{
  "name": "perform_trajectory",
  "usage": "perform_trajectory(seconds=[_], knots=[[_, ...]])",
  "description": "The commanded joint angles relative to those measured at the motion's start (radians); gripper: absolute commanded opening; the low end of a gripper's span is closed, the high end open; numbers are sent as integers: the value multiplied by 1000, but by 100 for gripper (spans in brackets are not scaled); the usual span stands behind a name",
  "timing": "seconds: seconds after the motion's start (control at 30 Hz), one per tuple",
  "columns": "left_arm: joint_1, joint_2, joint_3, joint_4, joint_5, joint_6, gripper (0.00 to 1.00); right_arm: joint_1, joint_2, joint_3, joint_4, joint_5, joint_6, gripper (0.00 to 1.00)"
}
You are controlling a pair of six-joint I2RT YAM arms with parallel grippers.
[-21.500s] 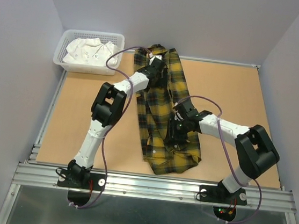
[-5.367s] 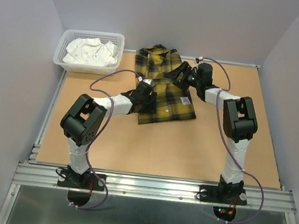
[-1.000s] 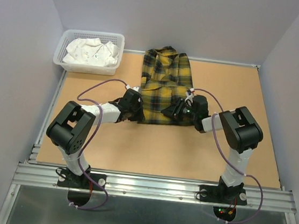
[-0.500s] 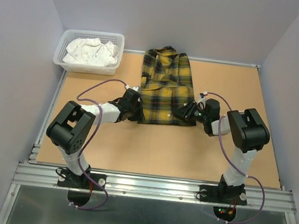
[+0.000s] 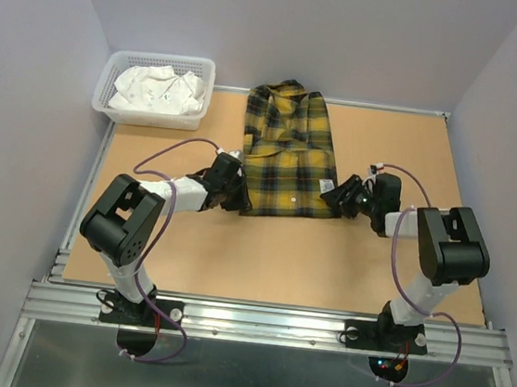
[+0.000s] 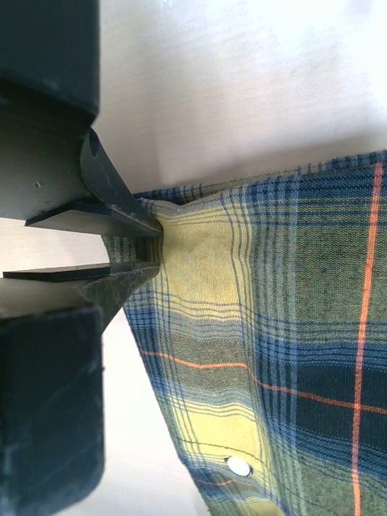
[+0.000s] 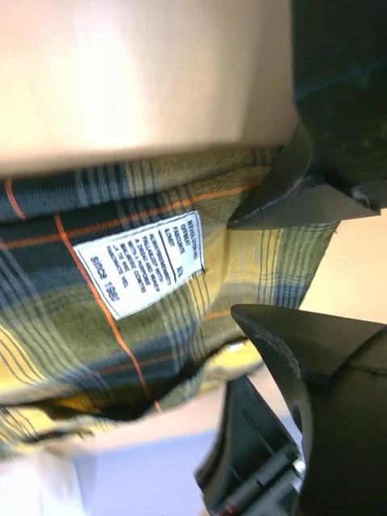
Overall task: Fold and stack the long sleeve shirts
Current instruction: Fold the shirt
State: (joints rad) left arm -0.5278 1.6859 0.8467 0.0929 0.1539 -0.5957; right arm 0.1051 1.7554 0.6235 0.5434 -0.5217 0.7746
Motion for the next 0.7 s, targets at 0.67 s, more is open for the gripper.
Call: perform_trajectory(seconds=[0.67], knots=[[-325,-25,305,-85,-241,-38,71,4,-505,208,-723,309,-293,70]])
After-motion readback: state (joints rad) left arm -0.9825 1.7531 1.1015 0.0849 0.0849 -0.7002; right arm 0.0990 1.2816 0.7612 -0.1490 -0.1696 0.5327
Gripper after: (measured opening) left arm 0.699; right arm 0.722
